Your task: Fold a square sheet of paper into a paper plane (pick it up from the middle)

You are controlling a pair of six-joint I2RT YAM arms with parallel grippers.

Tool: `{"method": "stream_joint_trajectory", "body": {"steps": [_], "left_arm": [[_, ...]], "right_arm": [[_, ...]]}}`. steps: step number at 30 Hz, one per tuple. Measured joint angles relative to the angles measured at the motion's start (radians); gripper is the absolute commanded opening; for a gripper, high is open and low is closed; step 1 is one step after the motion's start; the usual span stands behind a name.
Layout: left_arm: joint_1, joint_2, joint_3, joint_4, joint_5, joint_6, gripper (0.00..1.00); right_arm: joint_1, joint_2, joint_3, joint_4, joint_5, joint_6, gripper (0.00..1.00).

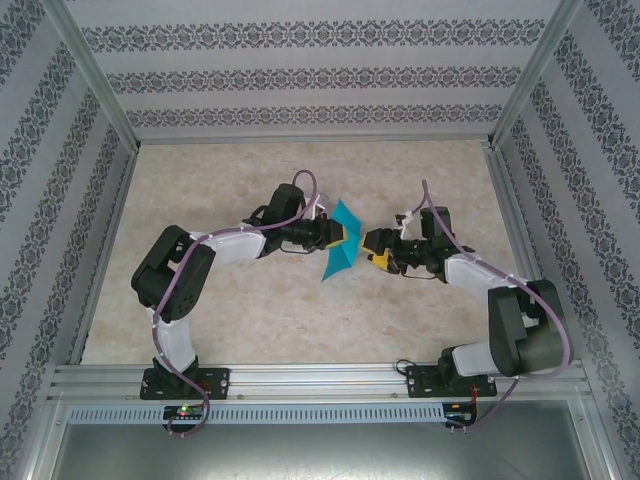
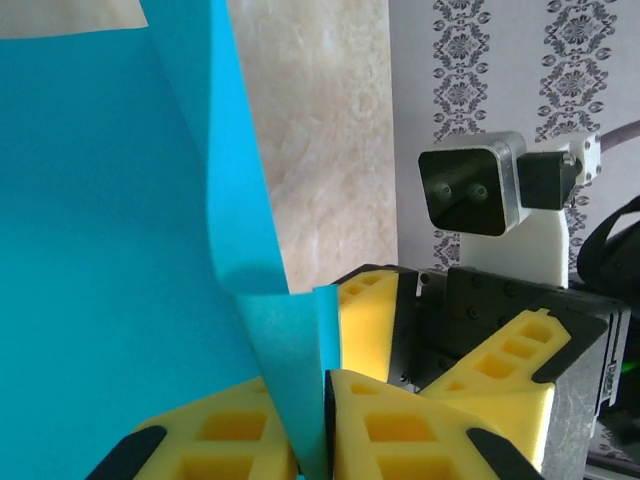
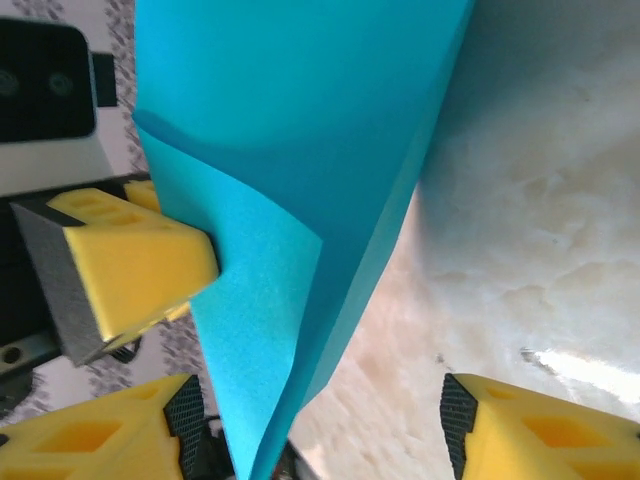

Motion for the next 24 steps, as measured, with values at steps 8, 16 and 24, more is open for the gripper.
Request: {"method": "stream_joint_trajectory", "body": {"steps": [8, 16, 24], "left_arm": [[0.0, 0.0, 0.0, 0.06, -0.004, -0.052, 0.17], [-0.008, 0.0, 0.0, 0.101, -0.013, -0.08, 0.17], [-0.008, 0.0, -0.01, 0.117, -0.018, -0.083, 0.19]], "right_arm": [[0.057, -0.021, -0.074, 0.203, 0.023, 0.235, 0.65], [0.121, 0.011, -0.101, 0.374, 0.032, 0.407, 0.55], [0.119, 0.011, -0.108, 0.43, 0.047, 0.464, 0.39]]}}
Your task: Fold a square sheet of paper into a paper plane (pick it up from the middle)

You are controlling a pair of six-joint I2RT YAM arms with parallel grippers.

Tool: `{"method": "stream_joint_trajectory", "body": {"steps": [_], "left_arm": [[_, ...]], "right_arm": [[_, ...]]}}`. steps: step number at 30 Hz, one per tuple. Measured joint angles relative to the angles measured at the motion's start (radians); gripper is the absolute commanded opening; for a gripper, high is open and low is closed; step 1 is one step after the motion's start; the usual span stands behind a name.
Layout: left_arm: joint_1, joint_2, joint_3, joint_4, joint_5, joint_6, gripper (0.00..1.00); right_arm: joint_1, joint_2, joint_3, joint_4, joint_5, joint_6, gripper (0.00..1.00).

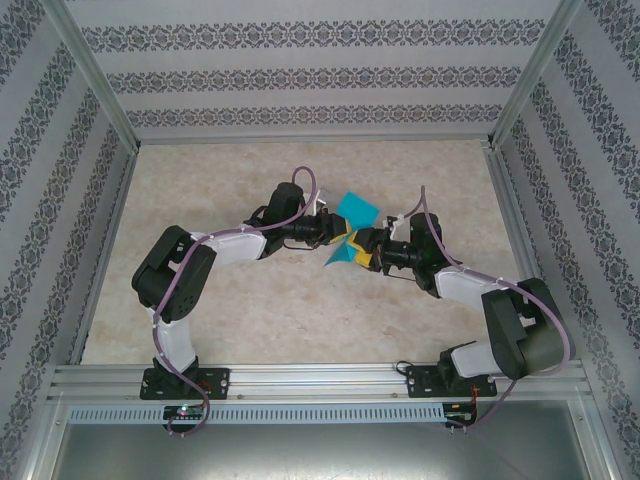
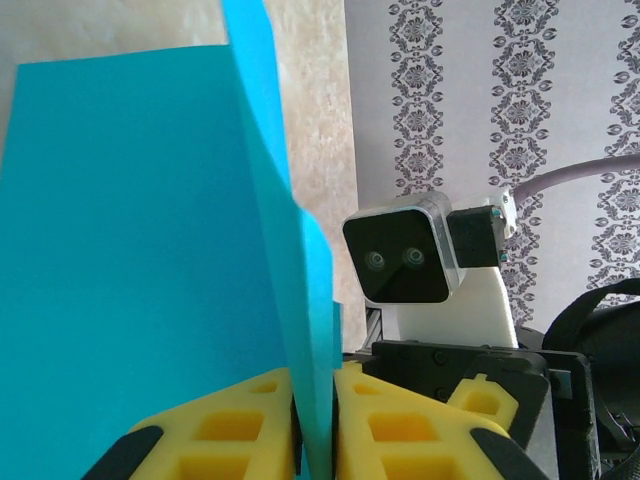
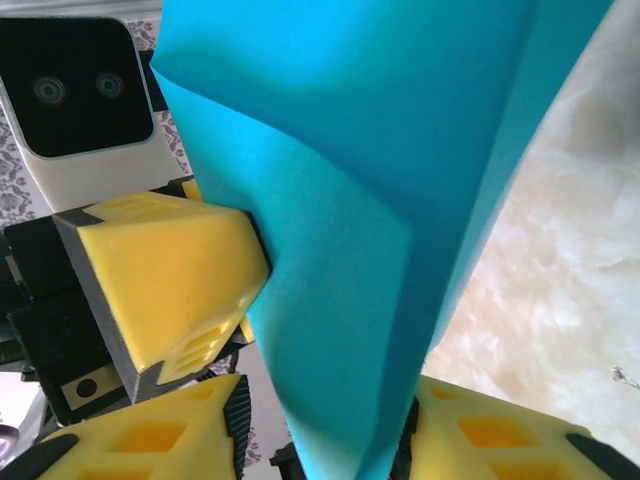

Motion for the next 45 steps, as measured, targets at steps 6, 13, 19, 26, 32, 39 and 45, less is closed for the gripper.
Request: {"method": "stream_joint_trajectory", "body": {"steps": [6, 13, 19, 26, 32, 39, 45], "left_arm": [[-0.002, 0.0, -0.006, 0.0, -0.003, 0.001, 0.19], [-0.002, 0.0, -0.011, -0.001, -0.007, 0.007, 0.26], [-0.002, 0.0, -0.011, -0.002, -0.008, 0.011, 0.37], [-0.002, -0.001, -0.007, -0.039, -0.008, 0.042, 0.57], [0.004, -0.056, 0.015, -0.2, -0.015, 0.144, 0.63], [0.061, -0.204, 0.019, -0.37, -0.026, 0.262, 0.66], [0.084, -0.326, -0.045, -0.454, -0.05, 0.309, 0.68]], "right_arm": [[-0.002, -0.003, -0.008, 0.004, 0.002, 0.012, 0.28], [-0.015, -0.039, -0.011, -0.022, 0.002, -0.001, 0.16], [-0.022, -0.054, -0.011, -0.064, 0.002, -0.031, 0.08], [-0.028, -0.091, 0.054, -0.311, 0.026, -0.189, 0.0], [-0.005, -0.102, 0.303, -0.813, 0.225, -0.532, 0.0], [0.132, -0.067, 0.561, -1.278, 0.674, -0.822, 0.0], [0.243, 0.057, 0.671, -1.524, 1.012, -0.889, 0.0]]}}
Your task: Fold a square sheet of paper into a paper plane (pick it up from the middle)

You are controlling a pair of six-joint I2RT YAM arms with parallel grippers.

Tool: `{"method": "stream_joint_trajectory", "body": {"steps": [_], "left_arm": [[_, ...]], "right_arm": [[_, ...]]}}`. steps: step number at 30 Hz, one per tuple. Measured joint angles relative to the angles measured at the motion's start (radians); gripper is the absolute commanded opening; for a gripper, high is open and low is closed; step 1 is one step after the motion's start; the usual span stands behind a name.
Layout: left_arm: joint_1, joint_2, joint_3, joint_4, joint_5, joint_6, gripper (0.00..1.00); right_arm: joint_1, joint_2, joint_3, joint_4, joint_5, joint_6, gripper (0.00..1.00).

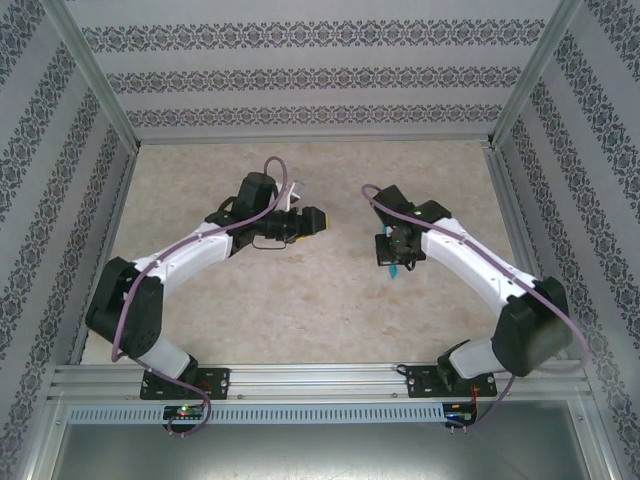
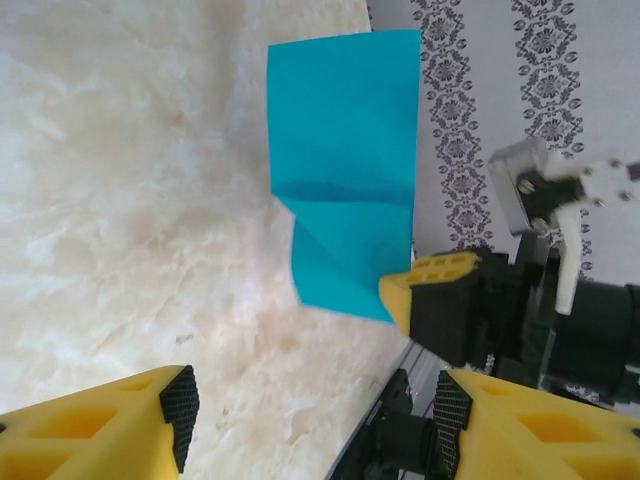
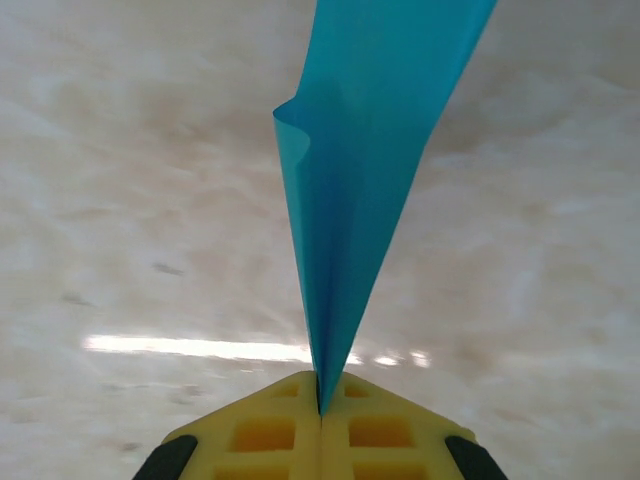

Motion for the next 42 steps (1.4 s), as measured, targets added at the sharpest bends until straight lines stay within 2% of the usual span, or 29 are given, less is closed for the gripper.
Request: {"method": "stream_joint_trajectory", "body": {"steps": [3, 8, 17, 22, 28, 32, 37, 42], "left_arm": [[0.0, -0.067, -0.1, -0.016, -0.013, -0.002, 0.68], [0.0, -0.191, -0.264, -0.042, -0.042, -0.018, 0.7], [0.0, -0.429, -0.426, -0.067, -0.064, -0.056, 0.76], [0.0, -0.465, -0.434, -0.081, -0.068, -0.056, 0.8], [0.0, -0.463, -0.437, -0.096, -0.067, -0.053, 0.8], [0.0, -0.433, -0.436, -0.096, -0.064, -0.04, 0.79], [0.0, -0.332, -0.405, -0.095, -0.06, -0.034, 0.76], [-0.015, -0.222, -0.304, -0.091, -0.072, -0.016, 0.7]], "right_arm": [[0.065, 0.093, 0.063, -0.08, 0.127, 0.0, 0.0], [0.15, 0.254, 0.12, -0.124, 0.197, 0.012, 0.02], [0.239, 0.42, 0.182, -0.059, 0.067, 0.037, 0.14], [0.261, 0.469, 0.199, 0.006, -0.015, 0.056, 0.29], [0.259, 0.47, 0.198, 0.083, -0.114, 0.071, 0.38], [0.233, 0.411, 0.128, 0.194, -0.213, 0.083, 0.44], [0.142, 0.251, 0.016, 0.285, -0.307, 0.083, 0.45], [0.02, 0.105, -0.08, 0.333, -0.361, 0.079, 0.46]]}}
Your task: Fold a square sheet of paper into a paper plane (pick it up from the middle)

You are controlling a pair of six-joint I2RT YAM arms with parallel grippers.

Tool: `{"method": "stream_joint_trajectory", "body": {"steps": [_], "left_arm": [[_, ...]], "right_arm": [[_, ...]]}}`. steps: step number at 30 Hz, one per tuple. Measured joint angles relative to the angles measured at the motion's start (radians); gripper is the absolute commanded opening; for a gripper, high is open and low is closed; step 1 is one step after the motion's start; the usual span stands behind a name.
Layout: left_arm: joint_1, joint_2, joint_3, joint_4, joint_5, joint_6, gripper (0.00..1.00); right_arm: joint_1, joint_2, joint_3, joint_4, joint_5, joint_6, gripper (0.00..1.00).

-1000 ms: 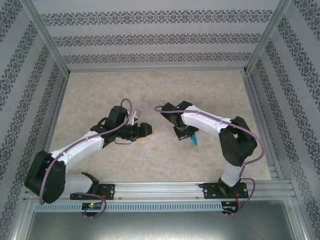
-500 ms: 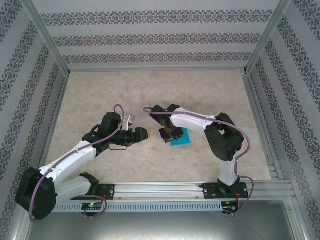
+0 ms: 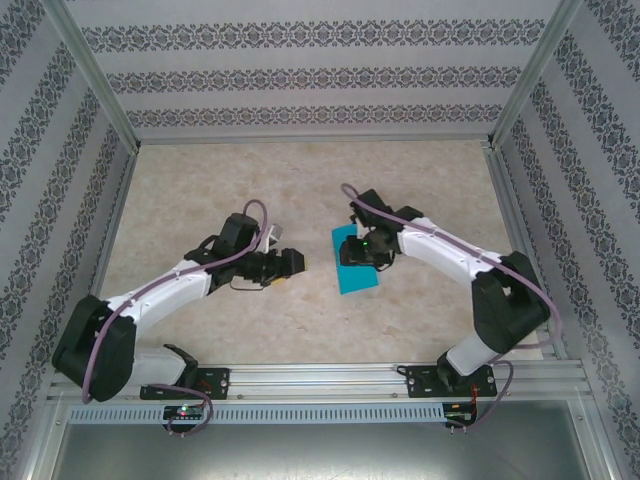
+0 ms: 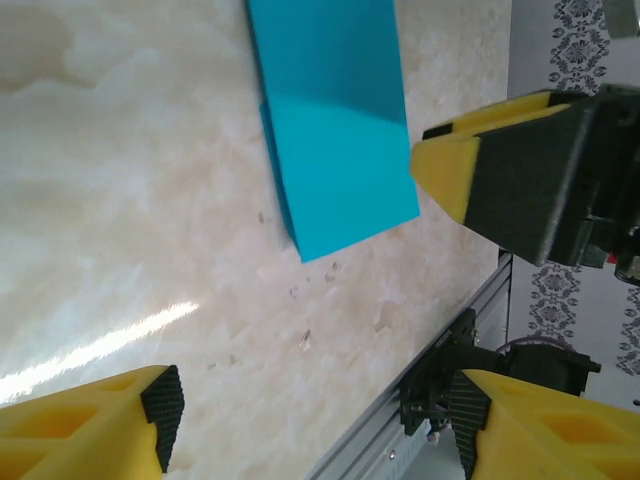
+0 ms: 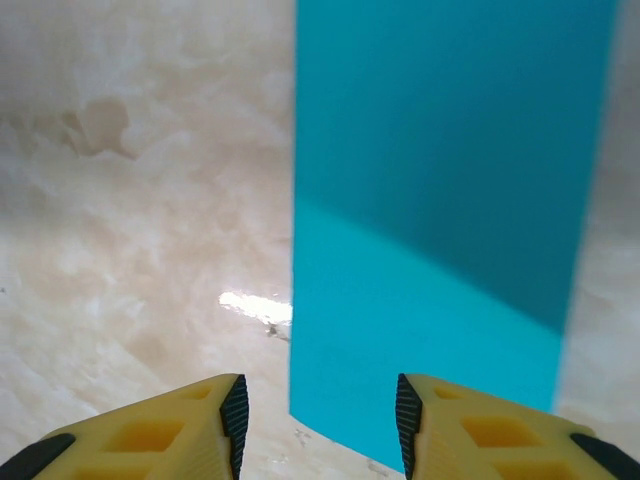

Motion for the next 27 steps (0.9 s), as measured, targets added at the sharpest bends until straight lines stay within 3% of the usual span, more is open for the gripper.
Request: {"method": "stream_joint_trajectory", "body": {"steps": [10, 21, 27], "left_arm": [[-0.087, 0.29, 0.232, 0.049, -0.026, 0.05, 0.52], [-0.141, 0.564, 0.444, 0.044, -0.053, 0.087, 0.46], [-0.144, 0.652, 0.502, 0.031, -0.072, 0.106, 0.46]], "right_arm": [[-0.216, -0.133, -0.182, 0.025, -0.125, -0.039, 0.48], [-0.263, -0.129, -0.305, 0.134, -0.285, -0.048, 0.46], [-0.275, -0.102, -0.314, 0.179, -0.335, -0.053, 0.37]]}}
